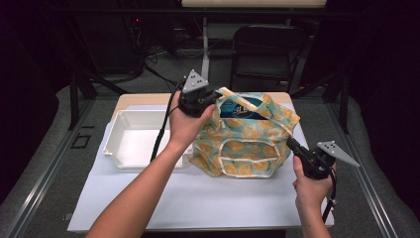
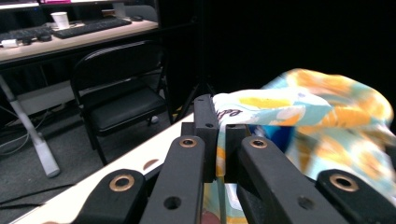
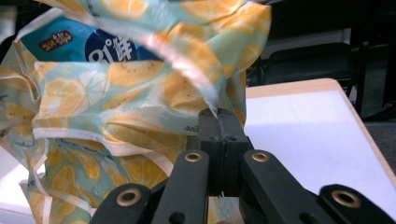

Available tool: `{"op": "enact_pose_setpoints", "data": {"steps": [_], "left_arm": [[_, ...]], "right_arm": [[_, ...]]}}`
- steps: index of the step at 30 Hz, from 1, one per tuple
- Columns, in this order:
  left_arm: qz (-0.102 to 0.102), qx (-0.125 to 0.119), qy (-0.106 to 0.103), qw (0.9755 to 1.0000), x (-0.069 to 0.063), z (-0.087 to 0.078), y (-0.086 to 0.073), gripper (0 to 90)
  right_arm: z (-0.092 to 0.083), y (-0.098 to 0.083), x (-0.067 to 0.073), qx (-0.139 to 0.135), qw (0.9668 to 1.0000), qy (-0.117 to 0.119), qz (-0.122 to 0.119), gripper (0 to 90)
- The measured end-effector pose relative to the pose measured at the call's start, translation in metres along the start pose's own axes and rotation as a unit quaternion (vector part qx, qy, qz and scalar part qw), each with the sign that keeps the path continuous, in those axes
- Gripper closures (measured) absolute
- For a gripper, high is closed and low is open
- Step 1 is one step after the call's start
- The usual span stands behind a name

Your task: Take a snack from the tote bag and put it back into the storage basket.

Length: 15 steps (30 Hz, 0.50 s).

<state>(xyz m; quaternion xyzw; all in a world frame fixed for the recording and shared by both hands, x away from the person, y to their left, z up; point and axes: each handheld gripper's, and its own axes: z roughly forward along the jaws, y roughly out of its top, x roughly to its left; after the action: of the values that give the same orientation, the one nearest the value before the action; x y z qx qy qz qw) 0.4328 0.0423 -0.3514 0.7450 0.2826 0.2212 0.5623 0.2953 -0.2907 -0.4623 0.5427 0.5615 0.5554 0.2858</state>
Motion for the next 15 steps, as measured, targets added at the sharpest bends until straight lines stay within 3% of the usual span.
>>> {"op": "enact_pose_setpoints", "data": {"steps": [3, 4, 5, 6, 7, 9, 10, 13, 15], "left_arm": [[-0.017, 0.009, -0.012, 0.9997, 0.015, 0.012, 0.005, 89.6], [-0.034, 0.023, -0.013, 0.9991, 0.025, 0.021, 0.004, 89.3], [-0.034, 0.023, -0.013, 0.9991, 0.025, 0.021, 0.004, 88.8], [-0.054, 0.029, -0.023, 0.9979, 0.031, 0.026, 0.002, 88.8], [-0.081, 0.035, -0.036, 0.9955, 0.038, 0.032, -0.002, 87.7], [-0.126, 0.059, -0.062, 0.9884, 0.051, 0.042, -0.011, 83.4], [-0.150, 0.072, -0.080, 0.9829, 0.056, 0.047, -0.018, 81.1], [-0.185, 0.101, -0.091, 0.9733, 0.065, 0.055, -0.032, 68.4], [-0.183, 0.124, -0.084, 0.9717, 0.067, 0.058, -0.037, 65.2]], "right_arm": [[-0.001, 0.001, 0.002, 0.000, 0.9999, 0.003, -0.014, 90.0], [0.000, 0.001, 0.005, -0.003, 0.9997, 0.005, -0.022, 90.0], [0.000, 0.001, 0.005, -0.003, 0.9997, 0.005, -0.022, 90.0], [0.000, 0.001, 0.006, -0.002, 0.9997, 0.006, -0.024, 90.0], [0.001, 0.001, 0.007, -0.003, 0.9996, 0.006, -0.028, 90.0], [0.002, 0.000, 0.008, 0.002, 0.9995, 0.007, -0.031, 90.0], [0.003, 0.000, 0.008, 0.004, 0.9995, 0.007, -0.030, 90.0], [0.002, 0.000, 0.006, 0.003, 0.9996, 0.010, -0.026, 90.0], [0.002, 0.000, 0.005, 0.004, 0.9996, 0.012, -0.026, 90.0]]}}
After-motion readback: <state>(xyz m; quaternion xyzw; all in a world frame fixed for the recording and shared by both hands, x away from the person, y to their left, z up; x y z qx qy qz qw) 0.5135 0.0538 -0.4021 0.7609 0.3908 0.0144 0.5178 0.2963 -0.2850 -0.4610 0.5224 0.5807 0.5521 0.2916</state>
